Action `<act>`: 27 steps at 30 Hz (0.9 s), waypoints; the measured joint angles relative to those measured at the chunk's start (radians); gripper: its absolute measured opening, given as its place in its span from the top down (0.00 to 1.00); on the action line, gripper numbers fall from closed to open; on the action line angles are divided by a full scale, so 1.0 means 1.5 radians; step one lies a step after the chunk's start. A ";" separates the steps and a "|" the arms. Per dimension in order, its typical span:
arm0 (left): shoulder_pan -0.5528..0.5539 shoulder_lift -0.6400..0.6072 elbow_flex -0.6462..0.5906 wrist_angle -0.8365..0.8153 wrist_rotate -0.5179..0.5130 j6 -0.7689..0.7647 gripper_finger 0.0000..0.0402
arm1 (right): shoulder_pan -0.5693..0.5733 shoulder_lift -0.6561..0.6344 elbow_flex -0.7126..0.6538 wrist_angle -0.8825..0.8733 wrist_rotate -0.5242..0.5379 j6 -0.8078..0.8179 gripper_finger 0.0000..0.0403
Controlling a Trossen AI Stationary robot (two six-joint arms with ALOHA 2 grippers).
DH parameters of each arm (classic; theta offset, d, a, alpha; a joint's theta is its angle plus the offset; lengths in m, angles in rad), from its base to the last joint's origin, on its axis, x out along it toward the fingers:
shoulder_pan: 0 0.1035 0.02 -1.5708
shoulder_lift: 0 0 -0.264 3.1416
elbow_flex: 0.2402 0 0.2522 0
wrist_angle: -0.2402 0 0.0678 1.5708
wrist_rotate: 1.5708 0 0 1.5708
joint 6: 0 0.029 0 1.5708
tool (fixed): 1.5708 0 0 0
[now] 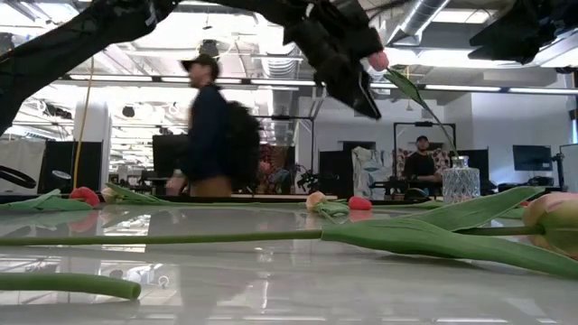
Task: Sort flowers into vase by color
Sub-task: Put the pink flower in the transparent vase
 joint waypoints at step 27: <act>0.008 -0.190 0.000 -0.122 0.147 -0.036 0.55 | -0.132 0.243 0.001 0.020 -0.006 -0.030 0.31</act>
